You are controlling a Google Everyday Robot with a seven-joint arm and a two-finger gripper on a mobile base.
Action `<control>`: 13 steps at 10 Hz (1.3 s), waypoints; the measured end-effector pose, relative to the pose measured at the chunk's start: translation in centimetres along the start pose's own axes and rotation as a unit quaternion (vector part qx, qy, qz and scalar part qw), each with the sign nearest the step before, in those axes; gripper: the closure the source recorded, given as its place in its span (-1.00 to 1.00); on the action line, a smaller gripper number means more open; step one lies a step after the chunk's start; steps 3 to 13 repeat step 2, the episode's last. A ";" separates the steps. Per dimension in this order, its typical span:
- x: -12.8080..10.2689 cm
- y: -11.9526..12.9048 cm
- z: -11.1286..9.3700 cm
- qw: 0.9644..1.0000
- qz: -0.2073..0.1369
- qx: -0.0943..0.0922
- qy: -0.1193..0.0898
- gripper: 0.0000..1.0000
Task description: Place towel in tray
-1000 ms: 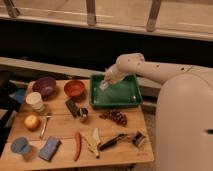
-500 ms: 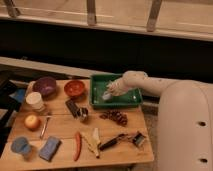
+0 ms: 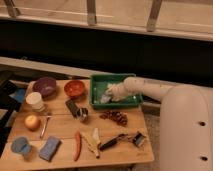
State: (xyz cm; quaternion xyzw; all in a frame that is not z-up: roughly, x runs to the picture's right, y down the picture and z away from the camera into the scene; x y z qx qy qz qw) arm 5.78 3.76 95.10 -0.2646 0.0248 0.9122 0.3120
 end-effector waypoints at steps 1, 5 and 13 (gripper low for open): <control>-0.1 0.1 -0.1 1.000 0.000 -0.002 -0.001 -0.58; 0.0 0.5 0.0 1.000 -0.001 -0.006 -0.002 -0.58; 0.0 0.5 0.0 1.000 -0.001 -0.006 -0.002 -0.58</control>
